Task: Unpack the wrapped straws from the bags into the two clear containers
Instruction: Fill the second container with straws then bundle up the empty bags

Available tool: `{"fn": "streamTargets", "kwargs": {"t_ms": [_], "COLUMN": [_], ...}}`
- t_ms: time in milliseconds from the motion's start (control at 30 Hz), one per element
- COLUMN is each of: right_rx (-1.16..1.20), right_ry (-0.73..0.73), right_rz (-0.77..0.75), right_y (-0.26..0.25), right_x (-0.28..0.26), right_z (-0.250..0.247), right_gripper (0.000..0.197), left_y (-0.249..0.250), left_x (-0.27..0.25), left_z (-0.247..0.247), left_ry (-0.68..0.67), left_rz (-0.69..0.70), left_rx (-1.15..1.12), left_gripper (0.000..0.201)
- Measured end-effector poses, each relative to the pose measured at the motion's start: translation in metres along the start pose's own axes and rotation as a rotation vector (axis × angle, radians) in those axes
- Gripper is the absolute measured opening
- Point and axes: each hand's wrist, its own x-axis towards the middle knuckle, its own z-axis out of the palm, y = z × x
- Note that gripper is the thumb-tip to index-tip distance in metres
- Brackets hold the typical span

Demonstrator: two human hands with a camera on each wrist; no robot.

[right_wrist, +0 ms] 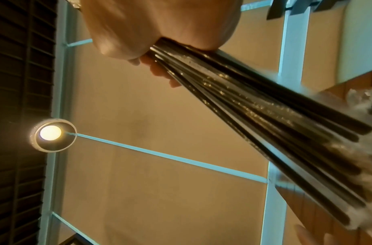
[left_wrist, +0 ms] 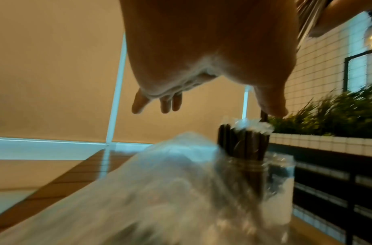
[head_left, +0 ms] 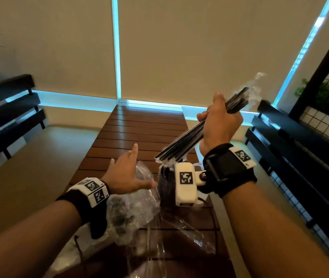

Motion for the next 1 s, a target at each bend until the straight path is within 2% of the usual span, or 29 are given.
{"fn": "streamTargets", "kwargs": {"t_ms": [133, 267, 333, 467, 567, 700, 800, 867, 933, 1000], "right_rx": [0.008, -0.029, -0.065, -0.167, -0.263, -0.351, -0.419, -0.475, -0.514, -0.536], "right_ry": [0.083, 0.175, 0.202, 0.243, 0.261, 0.25, 0.242, 0.225, 0.2, 0.183], "right_rz": [-0.09, -0.163, -0.193, -0.172, -0.161, -0.185, -0.194, -0.163, -0.134, -0.056], "right_y": [-0.015, -0.013, -0.005, 0.023, 0.053, 0.078, 0.087, 0.101, 0.118, 0.131], "right_x": [0.024, 0.049, 0.059, 0.067, 0.068, 0.072, 0.074, 0.075, 0.073, 0.07], "right_z": [-0.017, -0.037, -0.046, -0.056, -0.057, -0.053, -0.052, -0.055, -0.063, -0.071], "right_gripper": [0.021, 0.015, 0.018, 0.021, 0.019, 0.025, 0.019, 0.025, 0.042, 0.038], "left_y": [0.047, 0.07, 0.072, 0.061, 0.053, 0.043, 0.037, 0.04, 0.048, 0.062], "left_x": [0.026, 0.048, 0.057, 0.074, 0.083, 0.095, 0.095, 0.085, 0.072, 0.058], "left_z": [0.011, 0.044, 0.057, 0.063, 0.057, 0.048, 0.047, 0.048, 0.051, 0.055], "left_ry": [-0.011, -0.049, -0.015, 0.104, 0.119, 0.167, 0.183, 0.289, 0.417, 0.376], "left_rz": [0.111, 0.075, 0.047, 0.014, -0.028, -0.074, -0.087, -0.017, 0.197, 0.424], "left_rx": [-0.109, -0.191, -0.188, -0.129, -0.062, 0.008, 0.007, 0.065, 0.112, 0.166], "left_gripper": [0.152, 0.151, 0.142, 0.106, 0.098, 0.099, 0.12, 0.122, 0.092, 0.056]}}
